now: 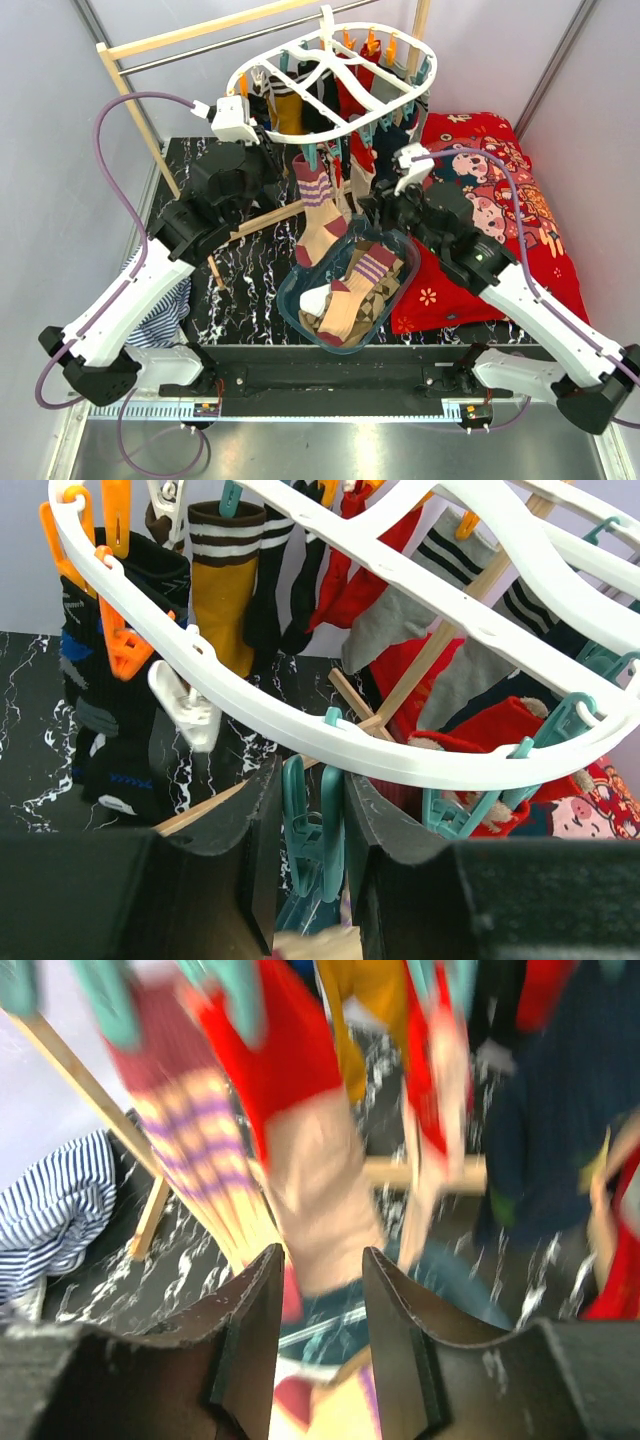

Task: Clip the socks to the hanger
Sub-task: Pick up the sock from the bin, then pick up the sock from the hanger.

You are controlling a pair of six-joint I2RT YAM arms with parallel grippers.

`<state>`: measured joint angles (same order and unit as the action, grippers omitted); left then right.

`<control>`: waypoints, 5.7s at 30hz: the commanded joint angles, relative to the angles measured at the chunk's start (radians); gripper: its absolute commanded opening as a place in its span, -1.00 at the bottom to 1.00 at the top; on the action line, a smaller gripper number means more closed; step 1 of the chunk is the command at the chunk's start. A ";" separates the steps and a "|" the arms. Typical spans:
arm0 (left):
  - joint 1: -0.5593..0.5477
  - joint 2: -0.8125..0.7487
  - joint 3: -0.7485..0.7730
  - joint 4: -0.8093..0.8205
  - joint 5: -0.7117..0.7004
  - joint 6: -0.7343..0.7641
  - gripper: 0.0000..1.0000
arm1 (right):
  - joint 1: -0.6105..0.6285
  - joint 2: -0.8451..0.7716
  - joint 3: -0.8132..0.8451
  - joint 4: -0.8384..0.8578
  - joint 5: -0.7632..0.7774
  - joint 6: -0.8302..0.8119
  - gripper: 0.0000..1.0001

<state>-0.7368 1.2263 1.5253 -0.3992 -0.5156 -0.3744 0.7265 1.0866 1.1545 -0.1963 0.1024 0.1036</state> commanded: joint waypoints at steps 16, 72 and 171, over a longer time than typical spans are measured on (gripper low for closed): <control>-0.015 0.012 0.026 0.103 -0.050 -0.015 -1.00 | -0.047 0.212 -0.220 -0.181 0.137 0.591 -0.22; -0.015 -0.027 0.015 0.125 -0.063 -0.003 -1.00 | -0.082 -0.109 -0.147 -0.109 -0.610 -0.281 -1.00; -0.015 -0.077 -0.068 0.154 0.012 -0.055 -0.68 | 0.033 0.395 0.277 0.515 -0.512 -0.228 -1.00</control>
<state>-0.7479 1.1732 1.4631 -0.2970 -0.5213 -0.4198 0.7578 1.4902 1.3815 0.2462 -0.4271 -0.1333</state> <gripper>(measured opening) 0.295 0.010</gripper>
